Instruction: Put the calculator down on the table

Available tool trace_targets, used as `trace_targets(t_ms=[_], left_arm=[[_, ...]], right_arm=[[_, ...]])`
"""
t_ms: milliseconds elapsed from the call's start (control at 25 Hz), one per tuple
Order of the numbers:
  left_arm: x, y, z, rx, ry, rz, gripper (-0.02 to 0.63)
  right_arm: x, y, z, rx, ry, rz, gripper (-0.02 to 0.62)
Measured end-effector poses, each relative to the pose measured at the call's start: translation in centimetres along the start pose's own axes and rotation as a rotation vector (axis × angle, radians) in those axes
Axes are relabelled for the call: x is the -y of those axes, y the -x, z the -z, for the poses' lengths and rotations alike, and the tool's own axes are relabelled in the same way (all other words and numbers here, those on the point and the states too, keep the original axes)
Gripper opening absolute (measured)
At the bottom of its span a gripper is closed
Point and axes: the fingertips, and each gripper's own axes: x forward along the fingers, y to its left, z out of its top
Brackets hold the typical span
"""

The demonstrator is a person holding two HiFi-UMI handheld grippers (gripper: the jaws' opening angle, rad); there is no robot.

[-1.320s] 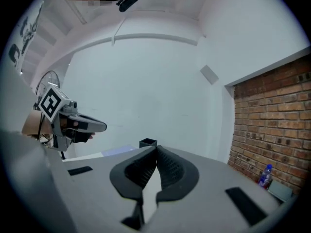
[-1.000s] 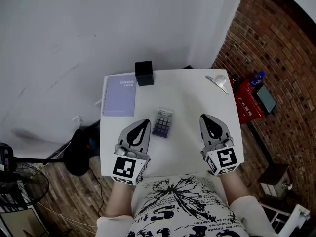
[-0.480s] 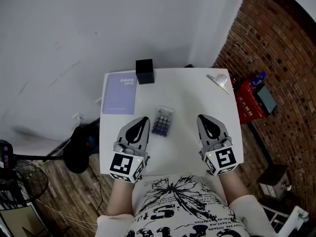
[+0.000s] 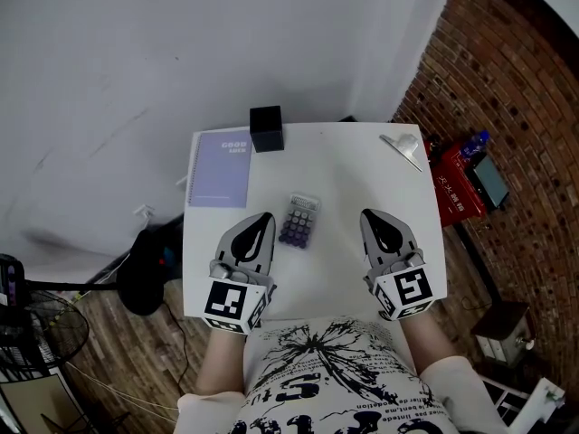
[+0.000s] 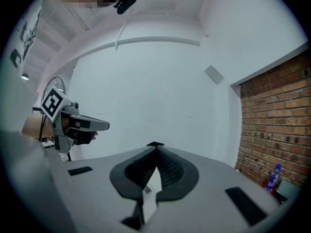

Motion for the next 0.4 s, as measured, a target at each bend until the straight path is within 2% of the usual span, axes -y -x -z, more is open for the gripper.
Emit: trace_targets(t_ms=[200,400], left_arm=[[-0.15,0.16,0.04,0.002,0.01,0.001,0.014],[0.29,-0.31,0.77,-0.028,0.002,0.04,0.014]], right_arm=[[-0.38,-0.17,-0.09,0.003,-0.01,0.007,0.012],[-0.14,-0.29,0.23,-0.003,-0.028,0.02,0.012]])
